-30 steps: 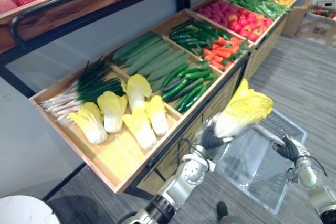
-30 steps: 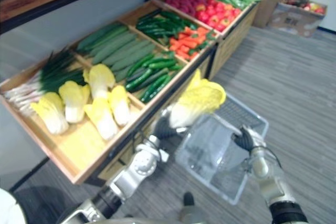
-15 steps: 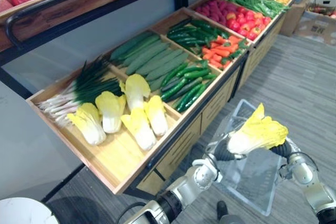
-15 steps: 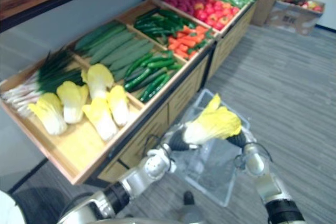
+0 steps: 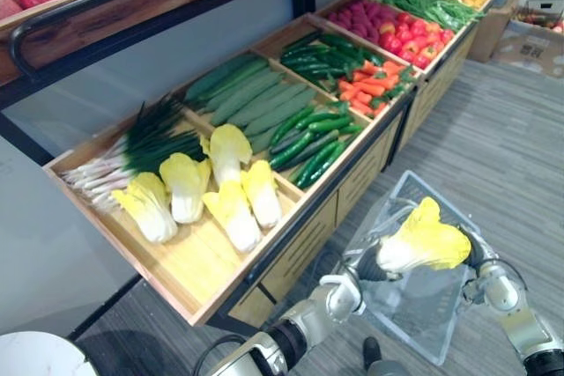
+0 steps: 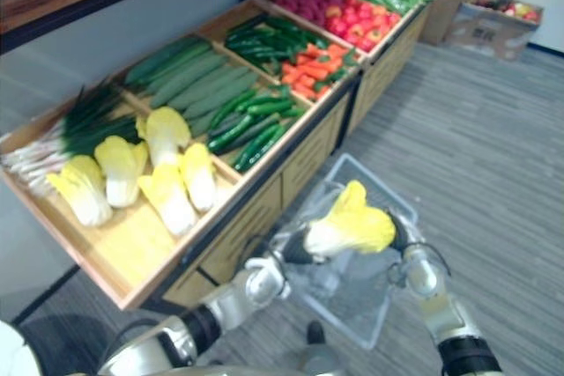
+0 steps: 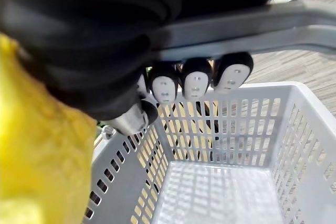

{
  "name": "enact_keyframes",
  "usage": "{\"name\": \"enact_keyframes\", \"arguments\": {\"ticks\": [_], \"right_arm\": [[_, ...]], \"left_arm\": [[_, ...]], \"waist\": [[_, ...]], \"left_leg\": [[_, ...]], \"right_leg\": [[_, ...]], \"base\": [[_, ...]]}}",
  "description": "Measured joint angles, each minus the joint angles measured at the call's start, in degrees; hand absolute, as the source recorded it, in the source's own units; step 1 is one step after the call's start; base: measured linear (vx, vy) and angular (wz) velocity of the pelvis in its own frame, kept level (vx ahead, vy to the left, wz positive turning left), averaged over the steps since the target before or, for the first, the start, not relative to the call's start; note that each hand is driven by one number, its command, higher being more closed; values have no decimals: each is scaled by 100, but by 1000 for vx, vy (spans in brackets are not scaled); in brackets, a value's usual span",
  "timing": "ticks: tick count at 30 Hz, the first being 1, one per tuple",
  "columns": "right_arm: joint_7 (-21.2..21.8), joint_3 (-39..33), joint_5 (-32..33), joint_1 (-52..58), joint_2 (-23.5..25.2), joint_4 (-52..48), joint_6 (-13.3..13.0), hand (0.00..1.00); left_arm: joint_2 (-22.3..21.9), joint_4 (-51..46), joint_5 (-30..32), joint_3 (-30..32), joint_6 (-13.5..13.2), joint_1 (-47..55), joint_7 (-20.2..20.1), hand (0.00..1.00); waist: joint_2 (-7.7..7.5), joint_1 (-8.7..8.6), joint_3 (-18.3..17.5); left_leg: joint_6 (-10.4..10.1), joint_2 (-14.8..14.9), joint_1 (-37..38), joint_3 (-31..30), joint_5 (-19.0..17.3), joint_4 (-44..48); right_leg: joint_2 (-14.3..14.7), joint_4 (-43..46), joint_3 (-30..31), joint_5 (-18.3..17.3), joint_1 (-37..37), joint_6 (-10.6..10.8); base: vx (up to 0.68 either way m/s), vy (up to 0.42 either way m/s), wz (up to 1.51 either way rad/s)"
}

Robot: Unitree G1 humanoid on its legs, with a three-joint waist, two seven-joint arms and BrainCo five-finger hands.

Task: Pick vegetable in the basket

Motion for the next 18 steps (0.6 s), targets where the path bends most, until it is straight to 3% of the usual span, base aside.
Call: {"name": "enact_keyframes", "arguments": {"ticks": [1,18], "right_arm": [[-1,0,0,0,8,1,0,100],[-57,-53,-32,-161,396,0,-2,100]], "left_arm": [[0,45,0,-22,-1,1,-26,0],[10,453,-6,-459,123,-66,-457,0]], "waist": [[-1,-1,-1],[-235,-132,-63]], "left_leg": [[0,0,0,-1,0,0],[0,-13,-5,-56,0,0]], "right_leg": [[0,0,0,0,1,0],[-25,5,-20,2,9,0]], "base": [[0,0,0],[0,0,0]]}}
